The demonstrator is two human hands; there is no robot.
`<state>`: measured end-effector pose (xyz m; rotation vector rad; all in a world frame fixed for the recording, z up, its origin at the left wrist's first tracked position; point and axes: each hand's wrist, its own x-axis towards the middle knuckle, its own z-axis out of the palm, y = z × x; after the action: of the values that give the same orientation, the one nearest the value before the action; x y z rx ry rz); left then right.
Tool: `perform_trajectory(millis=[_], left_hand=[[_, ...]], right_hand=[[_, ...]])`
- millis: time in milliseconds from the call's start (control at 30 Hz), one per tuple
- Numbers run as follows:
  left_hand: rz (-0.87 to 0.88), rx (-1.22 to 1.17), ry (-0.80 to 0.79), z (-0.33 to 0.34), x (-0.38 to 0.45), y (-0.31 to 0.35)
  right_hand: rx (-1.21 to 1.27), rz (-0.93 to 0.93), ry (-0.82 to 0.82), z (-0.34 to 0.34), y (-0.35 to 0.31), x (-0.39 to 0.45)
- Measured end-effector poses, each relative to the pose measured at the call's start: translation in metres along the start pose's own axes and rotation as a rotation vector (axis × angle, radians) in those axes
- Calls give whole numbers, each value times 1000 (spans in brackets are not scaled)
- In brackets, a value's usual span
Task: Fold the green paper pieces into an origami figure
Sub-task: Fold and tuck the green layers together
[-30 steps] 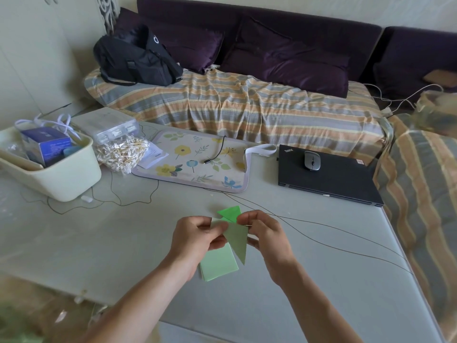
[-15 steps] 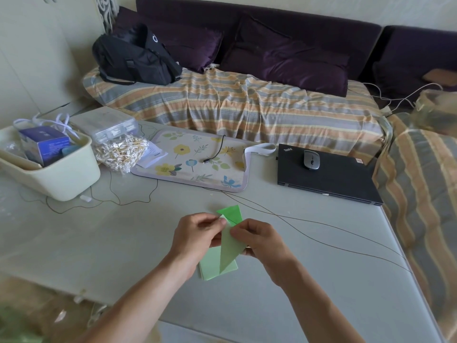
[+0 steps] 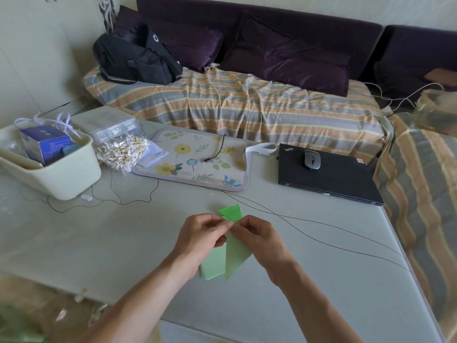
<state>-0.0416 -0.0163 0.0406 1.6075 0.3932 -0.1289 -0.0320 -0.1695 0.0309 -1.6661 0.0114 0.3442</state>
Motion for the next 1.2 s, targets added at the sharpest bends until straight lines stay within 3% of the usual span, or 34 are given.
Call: perform_trajectory(millis=[300, 500, 700, 900, 1033, 1200], left_hand=[[-1, -20, 179, -9, 11, 0], [16, -8, 162, -7, 13, -3], [23, -15, -6, -3, 4, -1], [198, 266, 179, -5, 1, 1], [254, 337, 147, -4, -2, 2], [164, 186, 61, -3, -3, 2]], right_hand=[[-23, 62, -26, -4, 4, 4], [-2, 70, -10, -5, 3, 3], [51, 10, -10, -4, 0, 1], [10, 11, 87, -5, 2, 4], [12, -21, 67, -5, 3, 4], [21, -42, 44, -5, 4, 5]])
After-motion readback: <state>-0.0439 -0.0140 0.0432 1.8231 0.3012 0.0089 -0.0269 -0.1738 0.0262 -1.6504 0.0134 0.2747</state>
